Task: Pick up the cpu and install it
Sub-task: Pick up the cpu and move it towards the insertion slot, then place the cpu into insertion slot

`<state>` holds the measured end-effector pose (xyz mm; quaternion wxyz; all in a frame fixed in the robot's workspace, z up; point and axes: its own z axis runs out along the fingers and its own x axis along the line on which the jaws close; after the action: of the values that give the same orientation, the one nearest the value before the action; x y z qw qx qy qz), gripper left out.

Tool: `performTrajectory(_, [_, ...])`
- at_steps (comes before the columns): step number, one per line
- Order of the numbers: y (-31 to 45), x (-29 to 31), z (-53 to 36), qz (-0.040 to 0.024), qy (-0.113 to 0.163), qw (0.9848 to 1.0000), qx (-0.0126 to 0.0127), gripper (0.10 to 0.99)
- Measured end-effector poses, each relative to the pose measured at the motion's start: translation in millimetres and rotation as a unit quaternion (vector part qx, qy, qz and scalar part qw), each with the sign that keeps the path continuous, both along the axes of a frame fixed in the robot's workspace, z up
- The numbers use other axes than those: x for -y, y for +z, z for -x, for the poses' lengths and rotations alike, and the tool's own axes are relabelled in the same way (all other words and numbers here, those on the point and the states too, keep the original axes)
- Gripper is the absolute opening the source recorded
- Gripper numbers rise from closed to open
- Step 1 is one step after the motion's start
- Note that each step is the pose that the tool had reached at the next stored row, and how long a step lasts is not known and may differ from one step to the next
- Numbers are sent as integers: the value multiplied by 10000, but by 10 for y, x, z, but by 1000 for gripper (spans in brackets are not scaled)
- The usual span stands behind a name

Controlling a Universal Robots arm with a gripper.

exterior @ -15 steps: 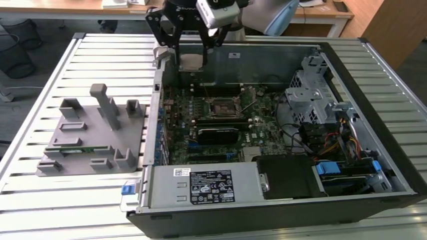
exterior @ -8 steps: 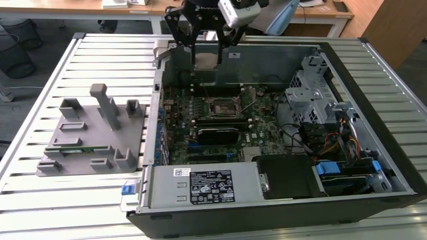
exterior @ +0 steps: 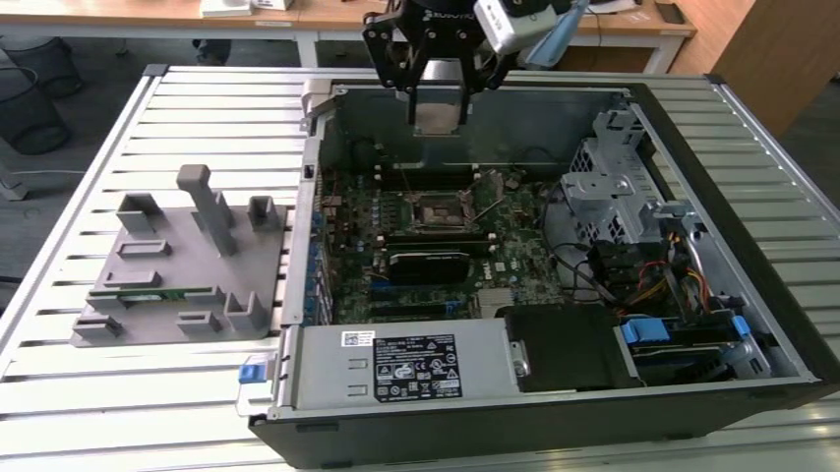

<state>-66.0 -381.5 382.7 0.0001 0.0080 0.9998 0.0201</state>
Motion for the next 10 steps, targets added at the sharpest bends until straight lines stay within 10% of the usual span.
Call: performTrajectory(10, [-3, -3, -36, 13, -265, 9996, 0, 529])
